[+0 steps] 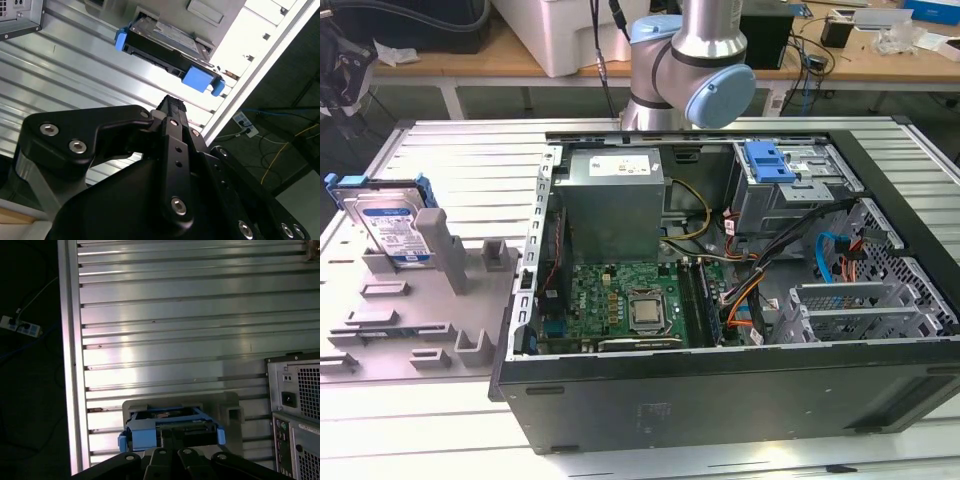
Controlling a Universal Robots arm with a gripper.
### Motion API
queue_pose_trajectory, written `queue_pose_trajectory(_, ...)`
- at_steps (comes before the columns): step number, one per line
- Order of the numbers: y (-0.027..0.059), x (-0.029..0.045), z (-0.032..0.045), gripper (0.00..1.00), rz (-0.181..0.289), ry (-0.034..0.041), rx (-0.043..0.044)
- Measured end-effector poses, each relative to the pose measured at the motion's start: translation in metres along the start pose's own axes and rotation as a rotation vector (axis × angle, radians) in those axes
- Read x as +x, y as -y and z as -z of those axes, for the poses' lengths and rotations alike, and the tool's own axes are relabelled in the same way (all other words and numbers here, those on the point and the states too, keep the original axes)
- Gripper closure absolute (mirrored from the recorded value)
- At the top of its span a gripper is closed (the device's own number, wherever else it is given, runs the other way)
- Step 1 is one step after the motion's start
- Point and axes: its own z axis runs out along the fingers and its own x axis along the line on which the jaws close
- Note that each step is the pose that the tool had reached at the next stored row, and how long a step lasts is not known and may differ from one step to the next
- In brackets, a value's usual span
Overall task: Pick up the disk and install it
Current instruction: 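Pick up the disk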
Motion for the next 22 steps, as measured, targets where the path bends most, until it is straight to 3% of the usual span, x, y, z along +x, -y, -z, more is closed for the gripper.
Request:
queue_pose_trajectory(8, -0.0001, -0.0003, 0.0, 0.89, 0.0, -0.0011, 0.0002)
queue_pose_trajectory(10, 0.0001, -0.0046, -0.0001, 0.89, 0.013, -0.016, 0.001)
queue_pose_trajectory(12, 0.0002, -0.0047, -0.0002, 0.89, 0.07, -0.0262, 0.0007)
queue_pose_trajectory(15, 0.0002, -0.0047, -0.0005, 0.89, 0.146, -0.0314, -0.0002)
queue_pose_trajectory(18, 0.0002, -0.0047, -0.0011, 0.89, 0.253, -0.0383, -0.0013)
queue_pose_trajectory(22, 0.0002, -0.0047, -0.0016, 0.89, 0.349, -0.0474, -0.0025)
